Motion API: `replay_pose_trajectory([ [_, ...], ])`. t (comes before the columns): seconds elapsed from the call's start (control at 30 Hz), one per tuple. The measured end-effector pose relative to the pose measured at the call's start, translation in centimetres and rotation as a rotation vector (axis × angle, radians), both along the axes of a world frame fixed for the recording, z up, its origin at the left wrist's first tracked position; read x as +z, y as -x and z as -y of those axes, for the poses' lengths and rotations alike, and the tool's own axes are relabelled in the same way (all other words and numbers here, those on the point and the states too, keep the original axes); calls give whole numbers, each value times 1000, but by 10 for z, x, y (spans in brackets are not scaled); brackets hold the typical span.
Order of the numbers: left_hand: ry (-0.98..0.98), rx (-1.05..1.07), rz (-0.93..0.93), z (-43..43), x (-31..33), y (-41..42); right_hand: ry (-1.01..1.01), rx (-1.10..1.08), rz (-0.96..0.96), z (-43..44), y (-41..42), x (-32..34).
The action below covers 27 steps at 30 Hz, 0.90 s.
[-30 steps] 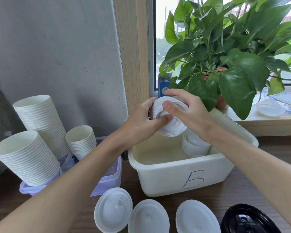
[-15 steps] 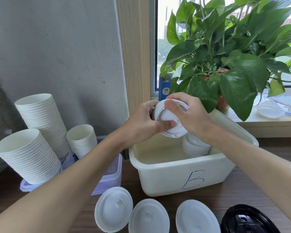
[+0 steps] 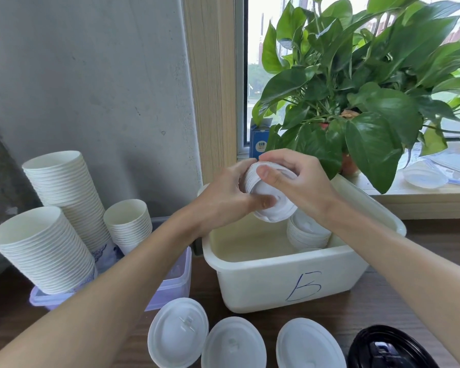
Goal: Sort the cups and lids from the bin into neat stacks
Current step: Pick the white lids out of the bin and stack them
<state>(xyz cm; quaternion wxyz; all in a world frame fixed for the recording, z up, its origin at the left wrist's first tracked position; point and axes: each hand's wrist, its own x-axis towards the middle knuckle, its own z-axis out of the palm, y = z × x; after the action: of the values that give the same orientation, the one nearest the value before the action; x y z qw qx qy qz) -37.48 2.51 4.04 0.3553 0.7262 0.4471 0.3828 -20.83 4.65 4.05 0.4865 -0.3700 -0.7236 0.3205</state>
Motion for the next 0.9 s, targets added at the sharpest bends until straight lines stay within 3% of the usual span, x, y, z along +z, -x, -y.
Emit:
replay_pose_trajectory([
  [0.3, 36, 133, -13, -2, -3, 1, -12, -20, -30, -3, -1, -1],
  [0.9, 1, 33, 56, 2, -1, 1, -61, 8, 2, -4, 2, 2],
])
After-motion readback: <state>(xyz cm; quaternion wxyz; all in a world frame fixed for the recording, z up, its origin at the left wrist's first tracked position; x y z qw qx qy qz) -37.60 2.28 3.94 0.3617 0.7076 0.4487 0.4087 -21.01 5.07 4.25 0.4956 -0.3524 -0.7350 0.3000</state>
